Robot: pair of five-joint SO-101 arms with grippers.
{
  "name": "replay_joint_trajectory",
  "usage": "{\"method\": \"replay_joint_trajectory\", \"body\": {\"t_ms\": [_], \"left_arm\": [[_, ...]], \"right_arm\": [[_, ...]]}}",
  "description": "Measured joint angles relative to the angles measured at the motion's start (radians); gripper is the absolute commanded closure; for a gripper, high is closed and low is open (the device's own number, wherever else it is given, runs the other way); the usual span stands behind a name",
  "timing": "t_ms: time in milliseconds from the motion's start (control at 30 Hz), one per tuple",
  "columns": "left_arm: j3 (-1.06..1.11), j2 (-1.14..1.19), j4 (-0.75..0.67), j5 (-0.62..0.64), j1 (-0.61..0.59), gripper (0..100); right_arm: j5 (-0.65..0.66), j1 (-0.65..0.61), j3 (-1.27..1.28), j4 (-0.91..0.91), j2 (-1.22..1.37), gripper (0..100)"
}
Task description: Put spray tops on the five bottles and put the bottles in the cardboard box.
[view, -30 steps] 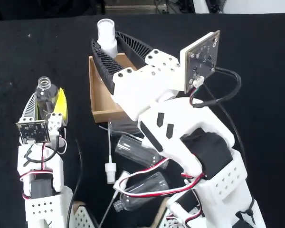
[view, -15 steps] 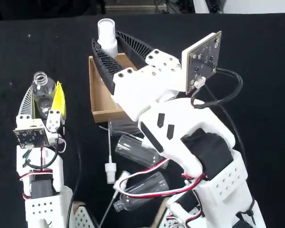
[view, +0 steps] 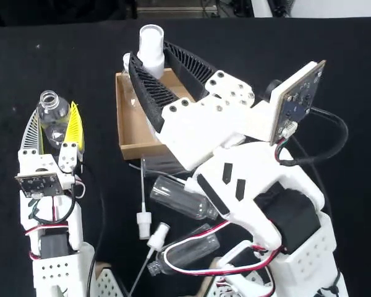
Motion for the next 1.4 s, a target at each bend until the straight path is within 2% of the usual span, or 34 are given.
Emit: {"method": "replay_joint_trajectory", "body": {"t_ms": [267,667,967,1167,1400], "left_arm": [[0.000,0.000,0.000,0.000,0.006,97],[0.000,0.000,0.071,0.000,0.356,97],[0.000,0.000,0.071,0.000,0.439,97],[0.000,0.000,0.071,0.000,0.436,97],[0.000,0.000,0.071,0.000,0.436,97]], "right_arm": [[0.000,0.000,0.000,0.000,0.000,98.8],[0.000,0.037,0.000,0.000,0.000,98.8],[-0.152,0.035,0.052,-0.025,-0.155,98.7],[-0.164,0.035,0.190,-0.201,-0.180,98.7],[-0.164,0.035,0.433,-0.565,-0.170,98.7]]}}
